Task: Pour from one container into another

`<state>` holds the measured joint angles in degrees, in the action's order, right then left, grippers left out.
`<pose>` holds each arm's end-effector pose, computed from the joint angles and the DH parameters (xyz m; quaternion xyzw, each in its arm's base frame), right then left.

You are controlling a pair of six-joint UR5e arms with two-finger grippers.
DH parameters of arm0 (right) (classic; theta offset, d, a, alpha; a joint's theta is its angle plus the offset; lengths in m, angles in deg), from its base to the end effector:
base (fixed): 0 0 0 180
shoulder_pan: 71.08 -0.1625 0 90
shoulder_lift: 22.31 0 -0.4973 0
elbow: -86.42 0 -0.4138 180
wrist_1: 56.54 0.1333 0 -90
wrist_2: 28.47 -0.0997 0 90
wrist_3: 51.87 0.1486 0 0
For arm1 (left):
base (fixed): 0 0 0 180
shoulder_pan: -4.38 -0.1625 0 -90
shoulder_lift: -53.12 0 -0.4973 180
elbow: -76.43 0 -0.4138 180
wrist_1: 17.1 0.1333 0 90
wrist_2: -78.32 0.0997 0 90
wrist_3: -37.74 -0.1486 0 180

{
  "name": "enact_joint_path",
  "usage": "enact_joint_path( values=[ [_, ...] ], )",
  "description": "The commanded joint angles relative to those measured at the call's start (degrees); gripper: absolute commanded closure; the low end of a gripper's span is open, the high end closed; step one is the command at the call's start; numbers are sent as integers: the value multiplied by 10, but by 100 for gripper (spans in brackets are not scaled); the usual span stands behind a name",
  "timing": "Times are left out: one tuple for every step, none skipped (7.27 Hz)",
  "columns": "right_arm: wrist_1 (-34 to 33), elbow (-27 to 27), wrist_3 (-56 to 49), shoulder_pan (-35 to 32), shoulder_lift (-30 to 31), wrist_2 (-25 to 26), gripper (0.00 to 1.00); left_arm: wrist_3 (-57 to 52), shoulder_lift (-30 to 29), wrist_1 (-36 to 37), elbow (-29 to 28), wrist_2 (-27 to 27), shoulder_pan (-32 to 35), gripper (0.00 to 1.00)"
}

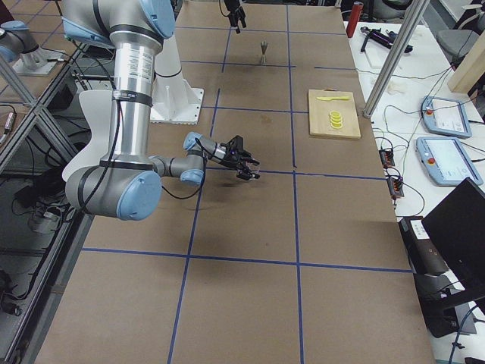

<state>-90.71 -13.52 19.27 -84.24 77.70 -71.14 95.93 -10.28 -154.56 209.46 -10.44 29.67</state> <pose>-0.3992 -0.3424 0.6270 0.4592 -0.3138 0.1472 0.8179 0.2595 -0.2736 0.4660 0.2609 0.4604 0.0425 0.8475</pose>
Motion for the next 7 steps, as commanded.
enact_joint_path(
  values=[
    [1,0,1,2,-1,5,14,0,-1,0,-1,0,1,0],
    [9,0,0,4,-3,7,12,0,-1,0,-1,0,2,0],
    [12,0,0,6,0,6,1,0,-5,0,-1,0,2,0],
    [13,-1,-1,6,1,6,0,0,-13,1,-2,-9,2,0],
    [13,-1,-3,8,10,6,0,0,-15,0,-2,-11,2,0],
    [22,-2,-3,9,22,5,0,0,-15,1,-1,-12,2,0],
    [43,-4,-5,10,35,1,0,0,-15,1,-1,-12,3,0]
  ],
)
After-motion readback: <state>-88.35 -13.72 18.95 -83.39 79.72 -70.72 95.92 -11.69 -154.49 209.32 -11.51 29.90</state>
